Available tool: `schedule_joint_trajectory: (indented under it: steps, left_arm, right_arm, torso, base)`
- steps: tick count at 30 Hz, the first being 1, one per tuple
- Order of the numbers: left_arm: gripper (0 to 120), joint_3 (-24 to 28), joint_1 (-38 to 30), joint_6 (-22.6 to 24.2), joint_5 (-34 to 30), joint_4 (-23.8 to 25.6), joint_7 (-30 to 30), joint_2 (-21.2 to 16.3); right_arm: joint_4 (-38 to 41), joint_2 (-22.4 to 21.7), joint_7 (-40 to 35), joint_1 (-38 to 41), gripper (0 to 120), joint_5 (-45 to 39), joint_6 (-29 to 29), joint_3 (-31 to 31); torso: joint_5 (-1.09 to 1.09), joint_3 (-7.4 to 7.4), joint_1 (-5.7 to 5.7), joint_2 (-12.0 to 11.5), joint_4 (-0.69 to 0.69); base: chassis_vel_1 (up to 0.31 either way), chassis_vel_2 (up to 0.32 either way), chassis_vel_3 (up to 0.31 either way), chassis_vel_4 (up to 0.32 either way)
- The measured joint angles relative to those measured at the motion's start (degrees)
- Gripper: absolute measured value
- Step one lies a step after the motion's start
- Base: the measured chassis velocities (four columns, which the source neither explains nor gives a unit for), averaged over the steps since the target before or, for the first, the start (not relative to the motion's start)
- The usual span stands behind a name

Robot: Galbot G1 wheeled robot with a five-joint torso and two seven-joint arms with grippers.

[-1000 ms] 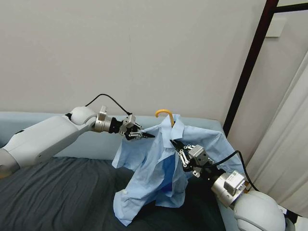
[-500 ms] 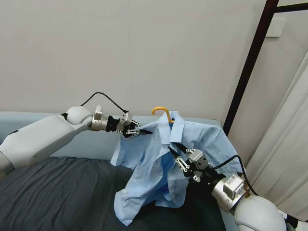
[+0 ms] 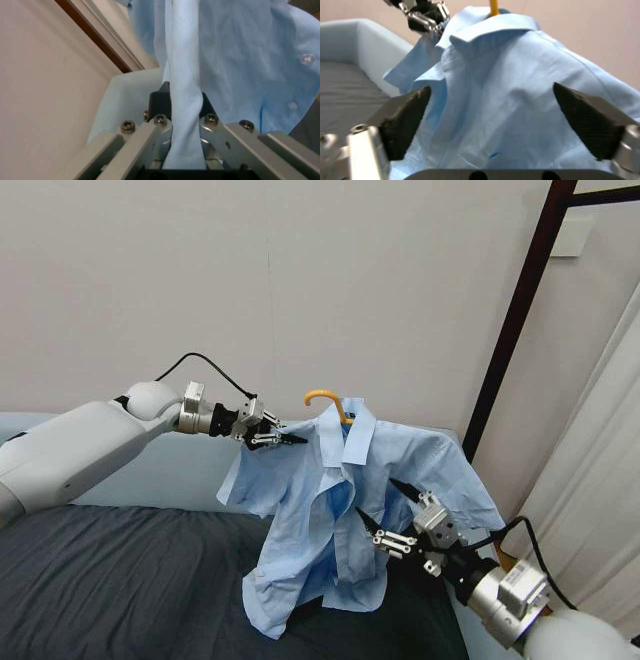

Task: Pick up the clothes from the sofa and hang them on the clothes hanger.

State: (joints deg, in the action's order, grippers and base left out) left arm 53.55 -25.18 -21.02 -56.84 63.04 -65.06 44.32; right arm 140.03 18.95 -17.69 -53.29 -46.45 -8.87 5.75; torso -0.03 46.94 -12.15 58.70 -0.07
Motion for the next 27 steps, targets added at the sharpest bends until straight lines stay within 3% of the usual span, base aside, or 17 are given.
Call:
schedule_joint_trajectory:
  steps: [4, 9, 15, 22, 27]
  left_arm:
    - [2, 0.03, -1.58, -1.62, -0.19, -1.96, -2.09, 0.51]
    - [2, -0.35, -1.17, -3.0, 1.32, -1.4, -3.14, -0.04]
    - [2, -1.08, 0.93, -3.24, 2.33, 0.79, -3.19, -0.74]
    - [2, -2.5, 3.66, -3.92, 3.17, 1.05, -3.55, 2.5]
    - [2, -2.86, 4.41, -4.73, 3.66, -0.57, -4.43, 5.59]
  right_arm:
    - [-0.13, -4.04, 7.13, 1.14, 100, -10.91, 1.17, 8.22]
    - [-3.03, -8.66, 13.12, 3.08, 100, -17.87, -0.8, 14.04]
    - [-7.66, -13.59, 20.51, 3.49, 100, -18.05, -3.7, 17.43]
    - [-13.12, -18.54, 32.44, 3.26, 100, -11.82, -7.43, 17.1]
    - [-12.88, -21.19, 33.02, 3.01, 100, -14.54, -10.66, 16.7]
  torso:
    - [0.04, 0.0, 0.0, 0.0, -0.03]
    - [0.04, 0.0, 0.0, 0.0, -0.01]
    - [0.0, 0.0, 0.0, 0.0, 0.0]
    - [0.05, 0.0, 0.0, 0.0, -0.03]
    - [0.03, 0.0, 0.0, 0.0, -0.01]
  base:
    - [0.0, 0.0, 0.0, 0.0]
    - [0.0, 0.0, 0.0, 0.0]
    - [0.0, 0.0, 0.0, 0.0]
    - [0.0, 0.0, 0.0, 0.0]
    - [0.0, 0.0, 0.0, 0.0]
